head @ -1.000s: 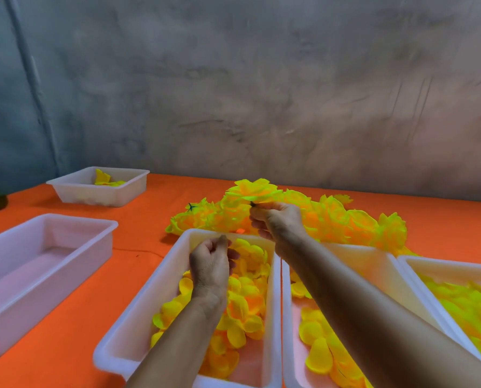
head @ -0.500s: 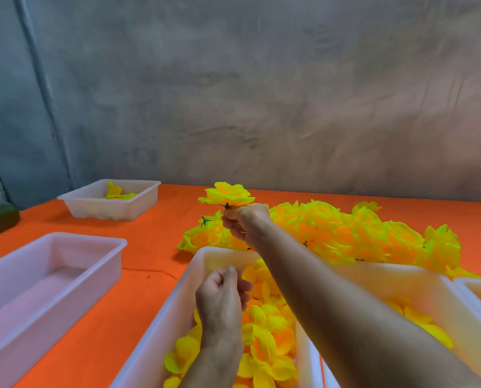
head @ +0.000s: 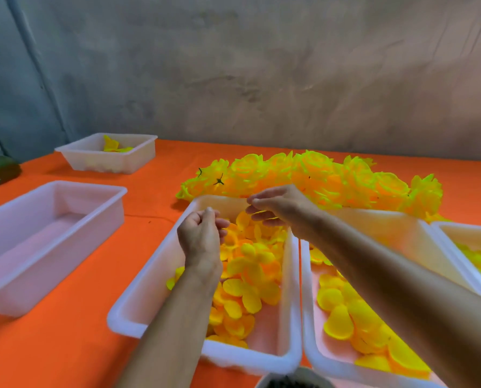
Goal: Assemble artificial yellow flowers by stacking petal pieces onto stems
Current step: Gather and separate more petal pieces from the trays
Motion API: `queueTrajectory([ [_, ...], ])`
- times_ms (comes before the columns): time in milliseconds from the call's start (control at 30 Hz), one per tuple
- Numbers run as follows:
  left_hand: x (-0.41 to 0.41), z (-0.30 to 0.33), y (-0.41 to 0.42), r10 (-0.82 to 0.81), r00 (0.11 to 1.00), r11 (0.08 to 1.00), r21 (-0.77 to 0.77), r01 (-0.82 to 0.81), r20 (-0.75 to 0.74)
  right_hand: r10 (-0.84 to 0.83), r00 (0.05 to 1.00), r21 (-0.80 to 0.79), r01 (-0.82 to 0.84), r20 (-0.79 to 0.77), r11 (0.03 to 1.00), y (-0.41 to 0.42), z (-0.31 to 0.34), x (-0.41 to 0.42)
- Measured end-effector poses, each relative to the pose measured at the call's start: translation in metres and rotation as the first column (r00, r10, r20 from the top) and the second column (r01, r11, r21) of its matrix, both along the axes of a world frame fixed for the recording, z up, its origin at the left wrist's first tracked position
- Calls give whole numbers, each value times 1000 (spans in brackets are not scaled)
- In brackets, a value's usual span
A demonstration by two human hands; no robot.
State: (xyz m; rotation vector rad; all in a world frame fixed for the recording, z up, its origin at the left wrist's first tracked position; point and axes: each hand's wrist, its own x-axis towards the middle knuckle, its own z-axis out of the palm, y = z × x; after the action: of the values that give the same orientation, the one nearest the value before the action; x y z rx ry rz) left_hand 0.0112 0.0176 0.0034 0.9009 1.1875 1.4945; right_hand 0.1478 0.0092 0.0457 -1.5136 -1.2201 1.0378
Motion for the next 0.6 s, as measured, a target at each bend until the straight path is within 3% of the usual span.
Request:
queueTrajectory([
  [100, 0, 4, 1, -26, 997, 999, 21, 28, -78, 19, 972, 55, -33, 235, 998, -20, -16, 13],
  [167, -1, 9, 4, -25, 990, 998, 45, 32, -142, 60, 882, 65, -102, 468, 993, -24, -22, 14],
  [267, -6, 8, 10, 33, 977, 997, 74, -17, -212, 124, 654, 21, -210, 746, 977, -28, -31, 1],
  [433, -9, -6, 16, 83, 970, 996, 52, -73, -229, 180, 262, -109, -264, 948, 958, -30, -54, -26],
  [467, -11, -7, 18, 88, 975, 996, 44, -80, -206, 176, 219, -114, -267, 960, 957, -30, -56, -28],
  [600, -20, -7, 24, 111, 988, 994, 7, -110, -106, 182, 262, -114, -254, 948, 960, -27, -57, -26],
])
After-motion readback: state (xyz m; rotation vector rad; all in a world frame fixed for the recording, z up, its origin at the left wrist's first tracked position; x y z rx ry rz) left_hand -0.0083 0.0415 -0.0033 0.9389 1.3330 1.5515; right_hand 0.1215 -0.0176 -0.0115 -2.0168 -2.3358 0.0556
